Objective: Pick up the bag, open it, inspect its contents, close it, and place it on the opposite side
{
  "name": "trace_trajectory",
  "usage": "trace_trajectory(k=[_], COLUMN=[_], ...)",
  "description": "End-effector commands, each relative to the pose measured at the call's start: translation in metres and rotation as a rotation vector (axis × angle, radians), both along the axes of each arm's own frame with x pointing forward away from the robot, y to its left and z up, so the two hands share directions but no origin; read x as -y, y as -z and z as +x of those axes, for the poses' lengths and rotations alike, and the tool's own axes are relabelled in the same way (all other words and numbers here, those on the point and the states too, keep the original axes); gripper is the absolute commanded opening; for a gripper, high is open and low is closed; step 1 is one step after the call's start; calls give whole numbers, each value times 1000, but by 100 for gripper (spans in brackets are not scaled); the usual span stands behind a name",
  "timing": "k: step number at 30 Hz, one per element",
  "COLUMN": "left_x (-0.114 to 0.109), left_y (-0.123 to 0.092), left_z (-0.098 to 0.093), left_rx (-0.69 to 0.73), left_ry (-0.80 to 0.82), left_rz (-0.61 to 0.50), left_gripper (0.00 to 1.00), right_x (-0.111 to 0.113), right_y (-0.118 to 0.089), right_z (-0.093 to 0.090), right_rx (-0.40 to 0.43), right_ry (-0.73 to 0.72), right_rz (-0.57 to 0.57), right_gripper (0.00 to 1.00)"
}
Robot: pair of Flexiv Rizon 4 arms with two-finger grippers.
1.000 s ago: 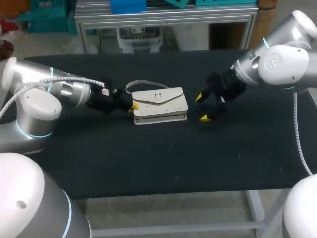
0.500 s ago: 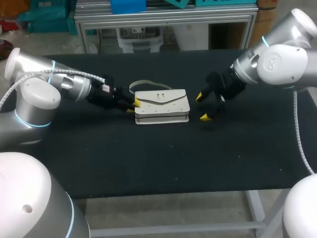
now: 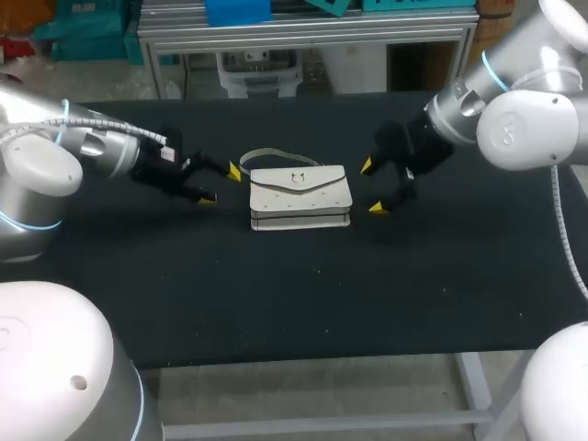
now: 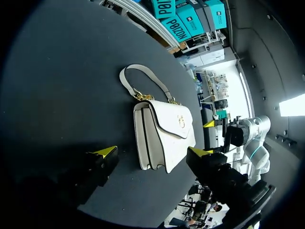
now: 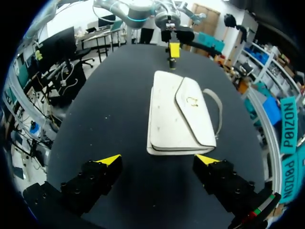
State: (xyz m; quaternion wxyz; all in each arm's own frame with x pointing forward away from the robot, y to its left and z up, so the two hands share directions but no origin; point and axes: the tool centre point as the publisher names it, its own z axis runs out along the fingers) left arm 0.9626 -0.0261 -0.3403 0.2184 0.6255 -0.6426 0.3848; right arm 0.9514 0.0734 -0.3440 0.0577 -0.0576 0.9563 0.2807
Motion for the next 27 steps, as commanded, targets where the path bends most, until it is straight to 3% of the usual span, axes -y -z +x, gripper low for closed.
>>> trace_trajectory(k=[1, 7, 14, 19, 27], left_x=[-11, -17, -19, -19, -19], left_y=[-16, -26, -36, -36, -36], left_z=[4, 11, 6, 6, 6], left_rx=[-5, 58, 187, 187, 187], left_ry=[23, 99, 327, 327, 327], left_rz=[73, 183, 313, 313, 313], left_gripper=[100, 100, 100, 100, 100], right_x=[-13, -24, -34, -41, -34], right_y=[-7, -11, -8, -5, -9], right_z=[-10, -14, -17, -17, -18], right_rx=[85, 136, 171, 177, 208], right_ry=[65, 77, 63, 95, 150], right_rz=[-99, -177, -200, -236, -267], right_gripper=[100, 100, 100, 100, 100])
